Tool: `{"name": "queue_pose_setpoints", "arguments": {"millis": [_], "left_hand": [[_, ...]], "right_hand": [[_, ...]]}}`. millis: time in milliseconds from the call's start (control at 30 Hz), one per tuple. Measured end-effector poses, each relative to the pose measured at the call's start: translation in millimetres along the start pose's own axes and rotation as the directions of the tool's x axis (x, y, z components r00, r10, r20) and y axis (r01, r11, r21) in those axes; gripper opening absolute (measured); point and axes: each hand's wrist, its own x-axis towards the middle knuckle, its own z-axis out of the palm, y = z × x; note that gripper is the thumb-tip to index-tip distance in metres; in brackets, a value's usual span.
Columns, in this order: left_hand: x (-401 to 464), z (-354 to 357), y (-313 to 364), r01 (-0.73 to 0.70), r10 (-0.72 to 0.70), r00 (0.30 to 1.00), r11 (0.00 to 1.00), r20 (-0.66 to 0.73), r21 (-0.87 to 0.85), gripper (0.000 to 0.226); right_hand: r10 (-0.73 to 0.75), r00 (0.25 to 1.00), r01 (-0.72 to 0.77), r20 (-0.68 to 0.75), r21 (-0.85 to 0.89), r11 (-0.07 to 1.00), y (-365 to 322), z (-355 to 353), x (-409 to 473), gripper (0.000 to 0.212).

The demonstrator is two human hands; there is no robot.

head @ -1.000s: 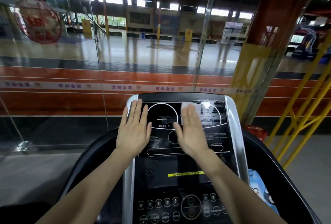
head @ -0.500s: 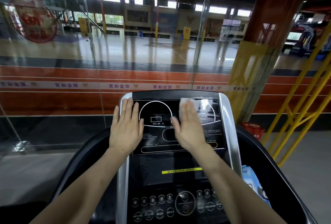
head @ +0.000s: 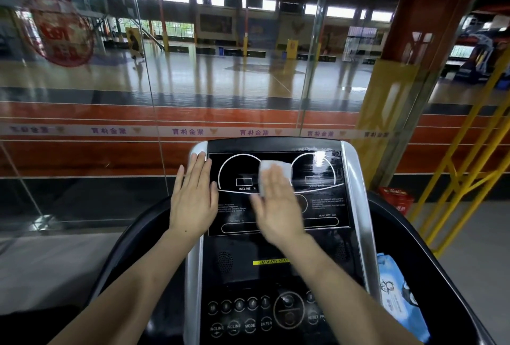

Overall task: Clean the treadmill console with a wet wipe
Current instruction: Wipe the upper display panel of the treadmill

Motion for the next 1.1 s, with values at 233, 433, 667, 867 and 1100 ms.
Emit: {"name": "queue_pose_setpoints", "arguments": {"millis": [233,433,667,867,1100], "left_hand": [[-9.1,-1.0,-11.7,0.026,-0.025,0.999,1.0,0.025,-0.015,0.063],[-11.5,3.8,-17.9,0.019,-0.015,0.999,0.996,0.042,-0.085,0.072],[-11.6,5.5,-20.1,-0.004,0.009,0.999,0.993,0.038,-0.117,0.073],[-12.5,6.0,-19.8,0.009,-0.003,1.0,0.981,0.031,-0.195,0.07],[-13.8,2.7,-24.8,-0.016,0.028,0.999,0.968,0.046,-0.249,0.068]], "right_hand": [[-0.011,1.0,0.014,0.027,-0.095,0.995,42.5,-11.1,-10.8,0.073],[0.043,0.999,-0.044,0.02,0.036,0.998,-1.3,1.3,0.0,0.075],[-0.214,0.97,0.223,0.116,-0.077,0.972,-13.7,4.0,6.4,0.071],[0.015,0.999,-0.014,0.03,-0.021,1.0,-0.9,1.7,4.4,0.074],[-0.306,0.937,0.321,0.17,-0.07,0.944,-32.8,9.1,10.1,0.069]]}}
